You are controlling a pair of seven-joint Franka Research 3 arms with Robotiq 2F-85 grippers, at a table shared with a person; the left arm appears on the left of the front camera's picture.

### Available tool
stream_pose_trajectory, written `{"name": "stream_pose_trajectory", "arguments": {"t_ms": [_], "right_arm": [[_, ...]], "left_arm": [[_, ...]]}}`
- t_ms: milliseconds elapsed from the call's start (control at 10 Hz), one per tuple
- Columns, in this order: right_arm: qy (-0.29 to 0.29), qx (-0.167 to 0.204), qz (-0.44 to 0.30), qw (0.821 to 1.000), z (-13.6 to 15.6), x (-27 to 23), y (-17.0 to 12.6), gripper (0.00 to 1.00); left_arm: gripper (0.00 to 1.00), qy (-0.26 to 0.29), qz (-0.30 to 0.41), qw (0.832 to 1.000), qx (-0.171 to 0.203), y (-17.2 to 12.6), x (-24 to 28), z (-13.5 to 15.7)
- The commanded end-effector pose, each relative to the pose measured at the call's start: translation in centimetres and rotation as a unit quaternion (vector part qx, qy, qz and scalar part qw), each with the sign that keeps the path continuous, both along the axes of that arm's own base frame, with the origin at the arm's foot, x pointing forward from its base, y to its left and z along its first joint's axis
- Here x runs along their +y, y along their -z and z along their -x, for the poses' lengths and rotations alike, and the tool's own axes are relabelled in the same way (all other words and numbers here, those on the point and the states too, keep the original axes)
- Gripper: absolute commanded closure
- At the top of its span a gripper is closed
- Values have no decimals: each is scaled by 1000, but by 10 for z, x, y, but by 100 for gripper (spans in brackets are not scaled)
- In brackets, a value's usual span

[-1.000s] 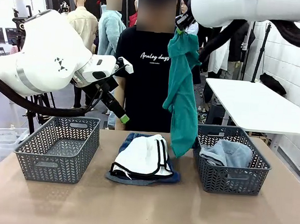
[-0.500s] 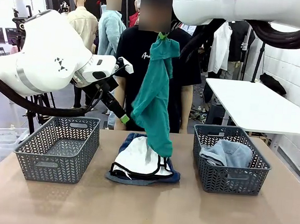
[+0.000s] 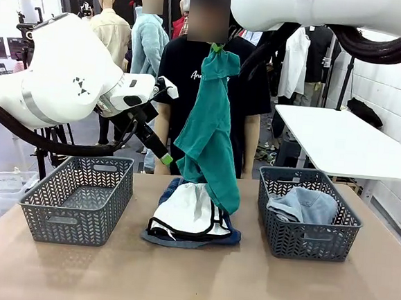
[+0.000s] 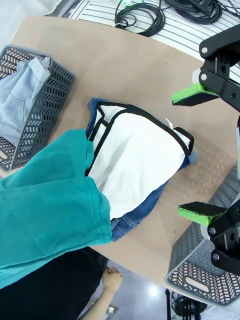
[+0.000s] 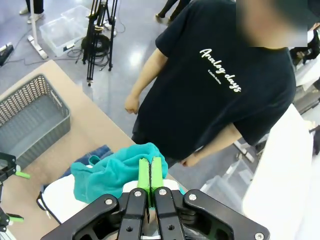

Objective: Sort the tops and bottoms.
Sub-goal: Sort the clothes according to human instructions.

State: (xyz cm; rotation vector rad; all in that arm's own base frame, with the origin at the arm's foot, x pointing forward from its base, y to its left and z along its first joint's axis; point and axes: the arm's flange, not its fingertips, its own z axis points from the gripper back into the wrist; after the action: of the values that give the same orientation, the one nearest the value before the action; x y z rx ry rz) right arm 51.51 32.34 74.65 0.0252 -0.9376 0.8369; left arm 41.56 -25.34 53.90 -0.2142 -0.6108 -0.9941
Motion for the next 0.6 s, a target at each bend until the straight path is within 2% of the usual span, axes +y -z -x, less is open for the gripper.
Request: {"name": "stream_pose_trajectory", "arguments": {"t_ms": [0, 500], "right_arm": [[4, -5, -5, 1000, 4, -3, 3, 100], [4, -5, -5, 1000, 4, -3, 3, 100]], "left_arm": [[0, 2, -3, 1000, -4, -1, 2, 1], [0, 2, -3, 1000, -4, -1, 2, 1]]}}
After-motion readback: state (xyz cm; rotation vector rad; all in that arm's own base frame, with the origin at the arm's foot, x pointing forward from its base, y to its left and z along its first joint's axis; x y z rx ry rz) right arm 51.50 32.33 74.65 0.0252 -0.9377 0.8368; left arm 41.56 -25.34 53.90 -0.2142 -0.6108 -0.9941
